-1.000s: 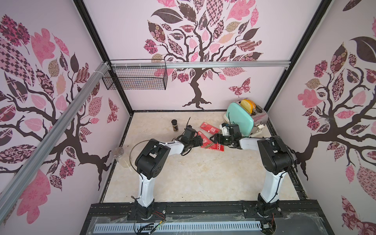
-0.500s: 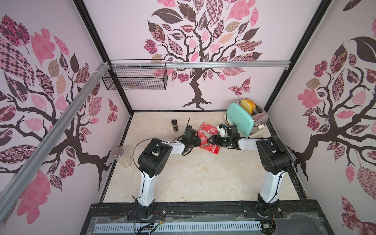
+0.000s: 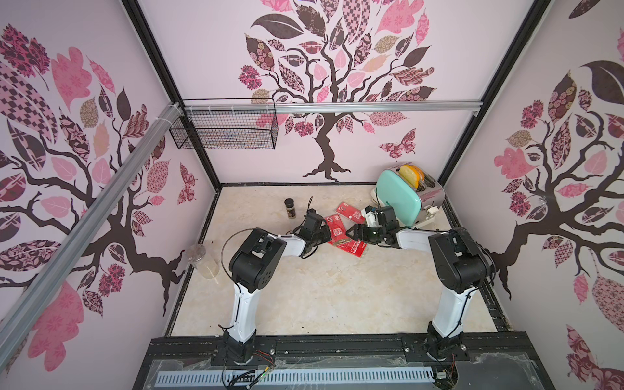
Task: Open the ruler set and take out the ruler
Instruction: Pick up the ruler set bag from the center of the board.
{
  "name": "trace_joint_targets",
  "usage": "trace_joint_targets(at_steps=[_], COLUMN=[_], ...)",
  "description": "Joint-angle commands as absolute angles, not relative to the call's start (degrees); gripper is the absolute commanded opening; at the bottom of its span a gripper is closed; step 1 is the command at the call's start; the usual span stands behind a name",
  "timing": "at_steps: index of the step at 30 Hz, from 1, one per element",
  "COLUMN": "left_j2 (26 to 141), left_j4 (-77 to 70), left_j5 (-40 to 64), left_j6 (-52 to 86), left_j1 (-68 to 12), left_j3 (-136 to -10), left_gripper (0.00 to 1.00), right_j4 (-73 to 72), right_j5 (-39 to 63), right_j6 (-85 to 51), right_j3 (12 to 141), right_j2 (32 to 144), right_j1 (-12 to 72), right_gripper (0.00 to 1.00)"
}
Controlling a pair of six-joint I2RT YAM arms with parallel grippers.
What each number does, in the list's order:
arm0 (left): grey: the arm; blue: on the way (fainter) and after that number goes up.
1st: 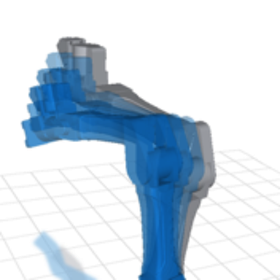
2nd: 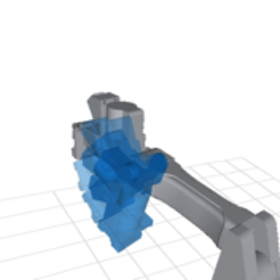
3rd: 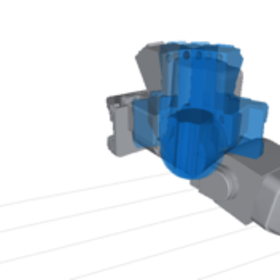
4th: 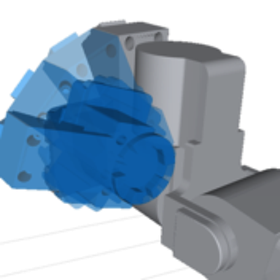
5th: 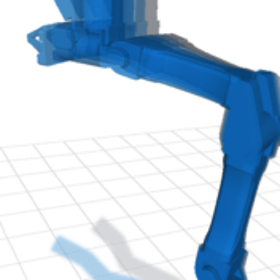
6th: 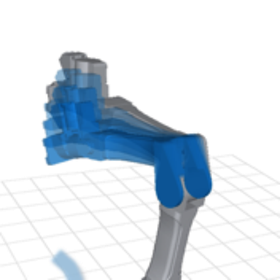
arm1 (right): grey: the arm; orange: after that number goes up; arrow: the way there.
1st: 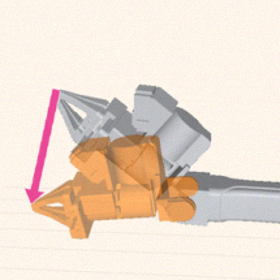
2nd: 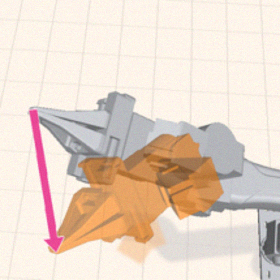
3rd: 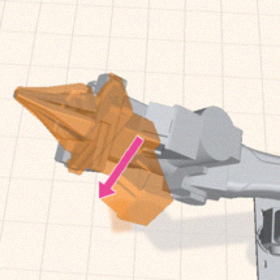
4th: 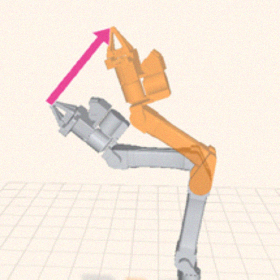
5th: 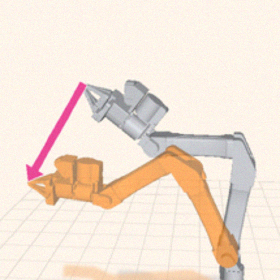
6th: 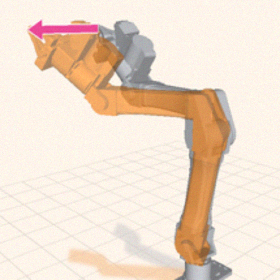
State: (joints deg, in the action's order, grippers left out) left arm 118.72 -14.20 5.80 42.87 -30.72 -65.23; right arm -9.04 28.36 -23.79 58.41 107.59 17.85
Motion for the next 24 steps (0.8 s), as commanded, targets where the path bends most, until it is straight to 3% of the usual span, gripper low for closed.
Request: trace_joint_targets(at_steps=[1, 15, 24], left_j2=[119.0, 110.5, 101.4], left_j4=[-15.1, -20.2, -16.1], left_j5=[6.8, 10.3, 10.1], left_j6=[42.0, 40.7, 37.3], left_j1=[-30.5, -30.5, -30.2], left_j3=[-65.5, -60.6, -57.3], left_gripper=[0.0, 0.0, 0.0], right_j4=[-4.7, -10.5, -10.8], right_j5=[25.3, 29.7, 32.1], right_j6=[-22.7, -25.8, -26.9], right_j3=[57.8, 53.2, 52.5], right_j2=[103.8, 103.3, 103.7], right_j1=[18.2, 19.0, 19.1], right_gripper=[0.8, 0.8, 0.79])
